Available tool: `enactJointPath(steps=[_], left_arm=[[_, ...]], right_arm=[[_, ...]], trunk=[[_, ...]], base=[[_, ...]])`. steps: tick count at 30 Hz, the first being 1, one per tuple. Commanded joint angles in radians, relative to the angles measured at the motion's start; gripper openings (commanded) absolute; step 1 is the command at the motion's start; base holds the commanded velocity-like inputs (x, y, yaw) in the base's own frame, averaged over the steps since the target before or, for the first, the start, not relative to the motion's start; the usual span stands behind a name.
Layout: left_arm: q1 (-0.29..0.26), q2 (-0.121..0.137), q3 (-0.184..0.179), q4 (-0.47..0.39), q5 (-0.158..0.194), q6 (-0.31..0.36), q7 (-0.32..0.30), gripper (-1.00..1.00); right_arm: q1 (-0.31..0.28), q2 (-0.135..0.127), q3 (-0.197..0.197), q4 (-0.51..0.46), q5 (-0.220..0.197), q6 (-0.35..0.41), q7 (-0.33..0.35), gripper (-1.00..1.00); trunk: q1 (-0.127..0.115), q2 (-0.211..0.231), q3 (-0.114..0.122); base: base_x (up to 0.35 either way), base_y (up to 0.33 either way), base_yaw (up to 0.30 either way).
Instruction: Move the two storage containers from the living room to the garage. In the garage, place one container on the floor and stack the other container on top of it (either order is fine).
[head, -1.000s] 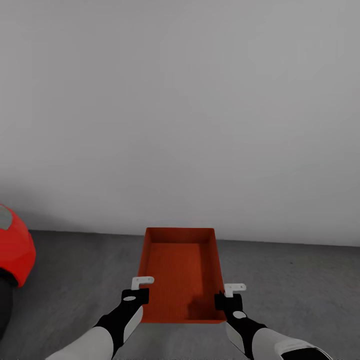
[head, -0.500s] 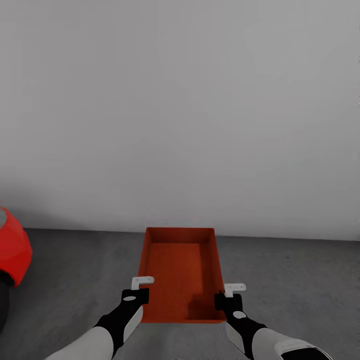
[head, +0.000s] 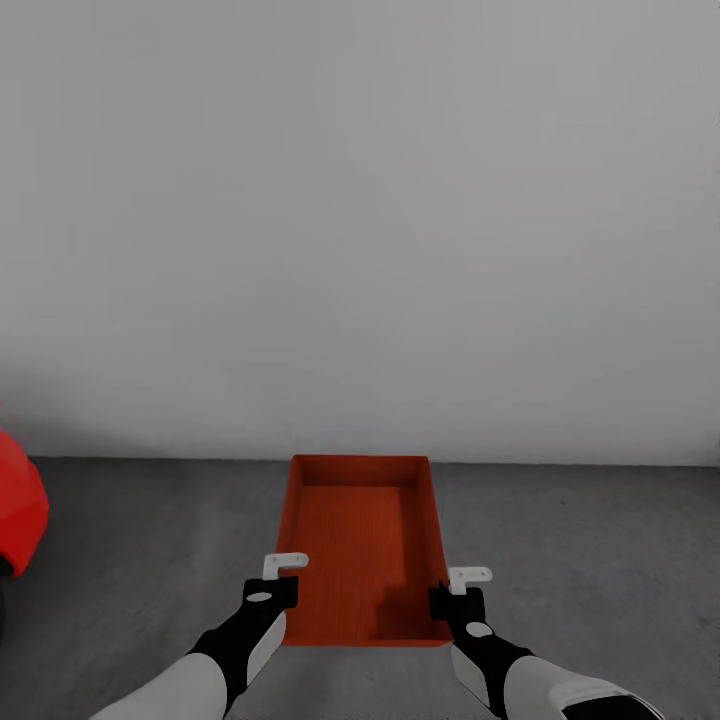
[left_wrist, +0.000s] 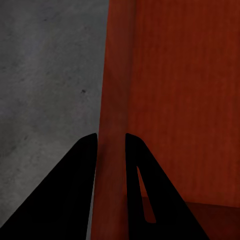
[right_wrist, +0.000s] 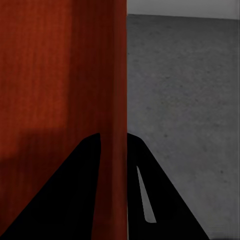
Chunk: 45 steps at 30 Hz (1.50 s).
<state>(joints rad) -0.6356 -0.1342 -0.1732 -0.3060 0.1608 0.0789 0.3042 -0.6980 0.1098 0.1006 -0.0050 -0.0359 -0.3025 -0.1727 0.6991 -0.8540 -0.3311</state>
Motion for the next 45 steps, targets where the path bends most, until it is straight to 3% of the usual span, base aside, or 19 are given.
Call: enactJointPath(steps=[1,45], left_arm=[[-0.001,0.001,0.069,-0.005,-0.004,-0.032,0.015,-1.0],[-0.001,0.001,0.069,-0.005,-0.004,-0.031,0.015,-1.0]], right_arm=[[0.0,0.001,-0.058,0.0,0.013,0.001,0.007,-1.0],[0.0,0.001,-0.058,0.0,0.013,0.002,0.007,-1.0]], trunk=[[0.0,-0.001,-0.003],[0.0,-0.001,-0.074]], base=[[0.0,0.0,-0.074],[0.0,0.0,-0.012]])
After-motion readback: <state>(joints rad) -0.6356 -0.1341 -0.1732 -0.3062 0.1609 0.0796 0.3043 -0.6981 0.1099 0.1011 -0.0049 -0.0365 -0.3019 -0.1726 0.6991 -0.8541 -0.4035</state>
